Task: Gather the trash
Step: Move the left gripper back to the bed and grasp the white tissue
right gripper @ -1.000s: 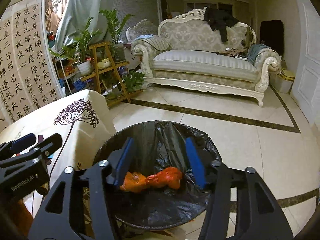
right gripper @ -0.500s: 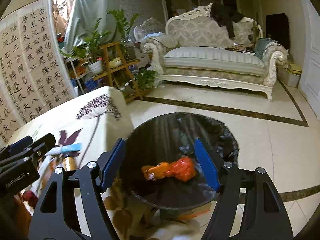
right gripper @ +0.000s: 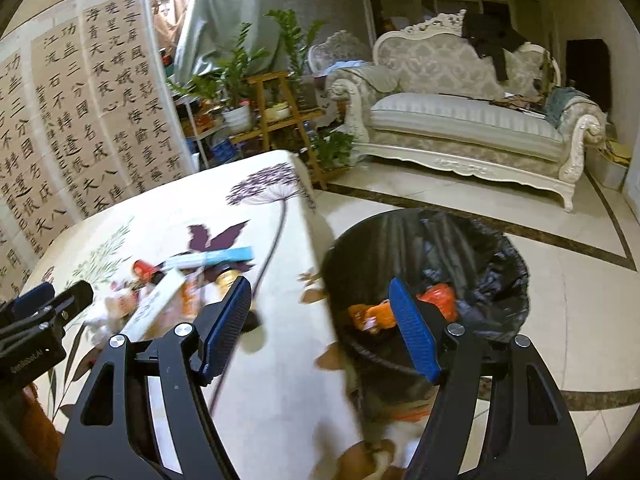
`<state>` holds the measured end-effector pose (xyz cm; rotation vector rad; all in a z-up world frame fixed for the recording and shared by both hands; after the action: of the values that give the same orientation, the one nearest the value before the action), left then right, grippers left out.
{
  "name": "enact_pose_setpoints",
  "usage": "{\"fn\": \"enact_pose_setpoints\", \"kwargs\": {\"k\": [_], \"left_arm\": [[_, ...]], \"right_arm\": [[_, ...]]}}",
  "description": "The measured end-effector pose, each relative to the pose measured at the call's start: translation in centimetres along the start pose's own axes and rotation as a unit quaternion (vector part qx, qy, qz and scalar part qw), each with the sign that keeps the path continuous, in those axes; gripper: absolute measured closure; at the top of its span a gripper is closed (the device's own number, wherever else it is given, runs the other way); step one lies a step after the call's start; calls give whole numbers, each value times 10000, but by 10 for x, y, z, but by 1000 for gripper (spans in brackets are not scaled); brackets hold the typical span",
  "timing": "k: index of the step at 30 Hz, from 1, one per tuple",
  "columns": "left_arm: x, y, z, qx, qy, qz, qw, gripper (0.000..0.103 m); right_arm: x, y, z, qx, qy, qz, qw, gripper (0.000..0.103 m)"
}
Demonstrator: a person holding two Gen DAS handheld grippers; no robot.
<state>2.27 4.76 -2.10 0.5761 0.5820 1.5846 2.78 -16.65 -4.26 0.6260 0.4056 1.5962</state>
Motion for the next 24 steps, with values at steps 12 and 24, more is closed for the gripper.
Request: {"fn": "enact_pose_setpoints", "kwargs": {"k": [12, 24], "left_arm": [[39, -25, -25, 403, 325, 104, 9986, 26], [31, -45, -26, 636, 273, -381, 9969, 49]], "right_arm": [[43, -8, -13, 209, 355, 152, 9990, 33], [52, -16, -13, 336, 416, 152, 9985, 33]]}}
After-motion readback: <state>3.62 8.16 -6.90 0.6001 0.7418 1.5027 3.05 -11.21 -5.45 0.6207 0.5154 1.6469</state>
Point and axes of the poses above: each gripper's, at about its wrist camera, not at the fingertips, and y roughly against the way its jaws point, x to its left, z to its top, the point moved 5 cm from there along -y, roughly the way its jaws point, and after that the axes turned 1 degree about x, right-handed, at the moved point
